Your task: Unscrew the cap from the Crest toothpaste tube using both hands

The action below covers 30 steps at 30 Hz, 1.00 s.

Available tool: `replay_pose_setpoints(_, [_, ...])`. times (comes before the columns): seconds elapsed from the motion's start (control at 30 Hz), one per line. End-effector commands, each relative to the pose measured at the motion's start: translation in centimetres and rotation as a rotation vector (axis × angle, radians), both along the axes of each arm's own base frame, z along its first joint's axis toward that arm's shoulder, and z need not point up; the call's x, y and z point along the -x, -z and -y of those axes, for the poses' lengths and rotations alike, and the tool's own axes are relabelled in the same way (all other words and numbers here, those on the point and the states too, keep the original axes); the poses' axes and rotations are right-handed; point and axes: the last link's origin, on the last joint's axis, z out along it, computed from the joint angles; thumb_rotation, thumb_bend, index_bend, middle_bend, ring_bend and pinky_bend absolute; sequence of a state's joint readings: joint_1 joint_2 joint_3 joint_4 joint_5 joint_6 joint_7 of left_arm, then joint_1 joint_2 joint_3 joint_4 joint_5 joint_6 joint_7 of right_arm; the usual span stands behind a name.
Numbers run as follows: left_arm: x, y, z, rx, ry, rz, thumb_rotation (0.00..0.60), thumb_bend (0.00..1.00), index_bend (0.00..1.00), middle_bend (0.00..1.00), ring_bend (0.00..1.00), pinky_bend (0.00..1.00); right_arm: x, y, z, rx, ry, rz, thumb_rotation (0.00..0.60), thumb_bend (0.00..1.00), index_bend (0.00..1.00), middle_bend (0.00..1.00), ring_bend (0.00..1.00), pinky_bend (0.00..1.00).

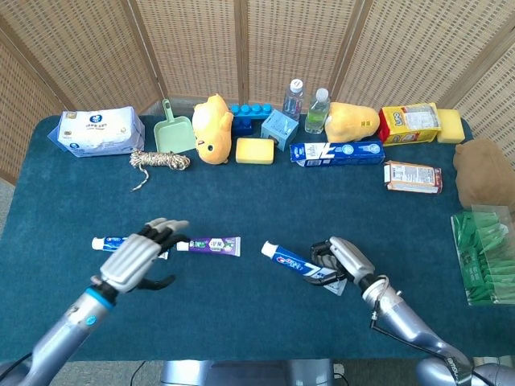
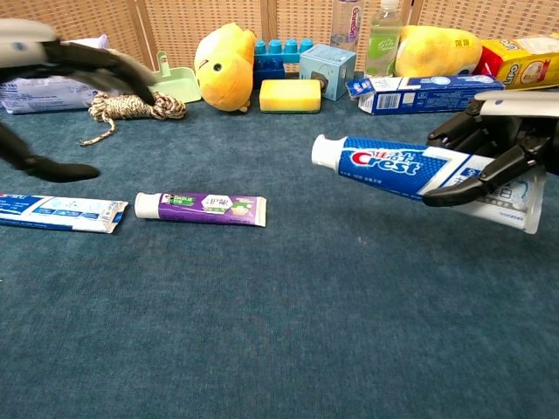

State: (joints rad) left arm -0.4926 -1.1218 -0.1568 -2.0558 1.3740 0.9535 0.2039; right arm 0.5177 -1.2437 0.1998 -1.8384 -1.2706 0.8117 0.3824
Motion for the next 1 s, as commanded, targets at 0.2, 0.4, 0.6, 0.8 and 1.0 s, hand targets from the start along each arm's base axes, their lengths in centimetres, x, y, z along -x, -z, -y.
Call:
replay_pose_setpoints(0.2, [-4.5,3.3,-2.9,0.155,0.025,0.068,0.600,0.24,0.24,0.12,0.13,0.11,-0.4,0.0,-0.7,-0.028,0.008,0.052,0.600,0.36,0.96,0.82,0.80,0.90])
replay_pose_setpoints(0.4, [-5.8,4.6,-3.9,0.207,-0.002,0.111,0.600,0.24,0.25,0.12,0.13,0.11,-0.5,-0.1,-1.2,-0.047,0.002,0.073,0.600,0.36,0.96,0.82,0.80,0.90])
replay_pose_setpoints(0.6, [-6.8,5.9,-4.6,0.241,-0.010,0.132,0.600,0.24,0.27,0.12,0.13,0.11,-0.7,0.0,-1.6,-0.072,-0.009,0.100,0.600,0.36,0.96,0.82,0.80,0.90])
replay_pose_setpoints(0.8, [-7.8,6.7,-4.8,0.271,-0.017,0.165,0.600,0.24,0.28,0.12,0.13,0.11,-1.1,-0.1,-2.0,-0.098,-0.019,0.124,0.600,0.36,0.96,0.82,0.80,0.90])
replay_pose_setpoints(1.0, [-8.8,7.2,-5.0,0.300,-0.018,0.188,0.600,0.24,0.28,0.13,0.13,0.12,-1.2,-0.1,-1.9,-0.111,-0.023,0.140,0.600,0.36,0.96,0.82,0.80,0.90])
